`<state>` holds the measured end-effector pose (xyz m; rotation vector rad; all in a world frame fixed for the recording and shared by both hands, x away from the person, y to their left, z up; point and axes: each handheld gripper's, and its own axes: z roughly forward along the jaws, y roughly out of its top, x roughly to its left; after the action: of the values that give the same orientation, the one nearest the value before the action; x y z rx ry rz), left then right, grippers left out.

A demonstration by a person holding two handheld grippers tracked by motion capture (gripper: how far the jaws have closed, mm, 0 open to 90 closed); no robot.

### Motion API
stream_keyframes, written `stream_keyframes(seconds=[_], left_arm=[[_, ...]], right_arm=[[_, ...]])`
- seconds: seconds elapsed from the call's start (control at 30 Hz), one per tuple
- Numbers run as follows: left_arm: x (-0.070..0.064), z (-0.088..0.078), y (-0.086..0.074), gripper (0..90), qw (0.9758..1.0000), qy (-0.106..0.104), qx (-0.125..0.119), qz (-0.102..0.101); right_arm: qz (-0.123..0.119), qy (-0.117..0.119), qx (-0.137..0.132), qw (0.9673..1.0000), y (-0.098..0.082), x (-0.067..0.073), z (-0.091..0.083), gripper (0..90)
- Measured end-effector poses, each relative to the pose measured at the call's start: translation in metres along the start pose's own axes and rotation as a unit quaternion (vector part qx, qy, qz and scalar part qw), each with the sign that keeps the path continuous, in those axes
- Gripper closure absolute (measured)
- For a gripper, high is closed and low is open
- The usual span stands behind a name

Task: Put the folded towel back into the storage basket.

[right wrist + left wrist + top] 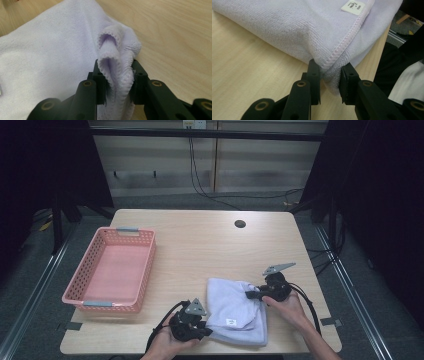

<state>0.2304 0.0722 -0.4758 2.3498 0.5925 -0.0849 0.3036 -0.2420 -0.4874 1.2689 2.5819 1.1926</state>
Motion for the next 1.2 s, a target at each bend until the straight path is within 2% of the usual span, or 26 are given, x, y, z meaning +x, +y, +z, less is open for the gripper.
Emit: stream_keyframes(seconds=[0.13, 0.2, 0.27, 0.43, 0.47, 0.6, 0.8, 0.93, 0.97, 1.0, 1.03, 1.2], left_arm=[[0.003, -0.004, 0.000, 73.3, 0.9999, -0.001, -0.007, -0.007], [0.006, -0.011, 0.001, 73.2, 0.9999, -0.009, -0.009, 0.011], [0.006, -0.014, 0.003, 73.2, 0.9999, -0.005, -0.005, 0.013], [0.011, -0.025, 0.012, 73.3, 1.0000, 0.000, -0.006, 0.007], [0.012, -0.026, 0.013, 73.3, 0.9999, 0.000, -0.012, -0.001], [0.016, -0.032, 0.018, 73.2, 1.0000, 0.000, -0.002, -0.004], [0.021, -0.040, 0.024, 73.2, 1.0000, 0.002, -0.003, -0.009], [0.024, -0.045, 0.032, 73.2, 1.0000, 0.005, 0.005, -0.005], [0.024, -0.046, 0.033, 73.2, 0.9999, 0.007, -0.003, -0.009], [0.026, -0.049, 0.035, 73.2, 0.9999, 0.008, 0.003, -0.007], [0.026, -0.049, 0.036, 73.1, 0.9999, 0.008, -0.004, -0.013], [0.029, -0.057, 0.040, 73.2, 0.9998, 0.015, -0.005, -0.008]], right_arm=[[-0.001, 0.002, -0.002, 1.0000, 0.003, 0.001, 0.000, 72.0], [-0.006, 0.003, -0.003, 1.0000, 0.007, 0.003, -0.002, 72.0], [-0.005, 0.006, -0.007, 0.9999, 0.009, 0.003, -0.003, 72.1], [-0.011, 0.008, -0.023, 0.9996, 0.024, 0.004, -0.009, 72.1], [-0.011, 0.008, -0.023, 0.9996, 0.024, 0.004, -0.009, 72.1], [-0.014, 0.010, -0.024, 0.9996, 0.034, 0.005, -0.011, 72.1], [-0.017, 0.009, -0.029, 0.9994, 0.044, 0.005, -0.014, 72.1], [-0.023, 0.006, -0.034, 0.9991, 0.054, 0.005, -0.017, 72.1], [-0.023, 0.006, -0.034, 0.9991, 0.054, 0.005, -0.017, 72.1], [-0.023, 0.005, -0.037, 0.9990, 0.056, 0.005, -0.018, 72.1], [-0.021, 0.007, -0.039, 0.9990, 0.058, 0.004, -0.019, 72.1], [-0.024, 0.008, -0.048, 0.9985, 0.066, 0.003, -0.022, 72.1]])
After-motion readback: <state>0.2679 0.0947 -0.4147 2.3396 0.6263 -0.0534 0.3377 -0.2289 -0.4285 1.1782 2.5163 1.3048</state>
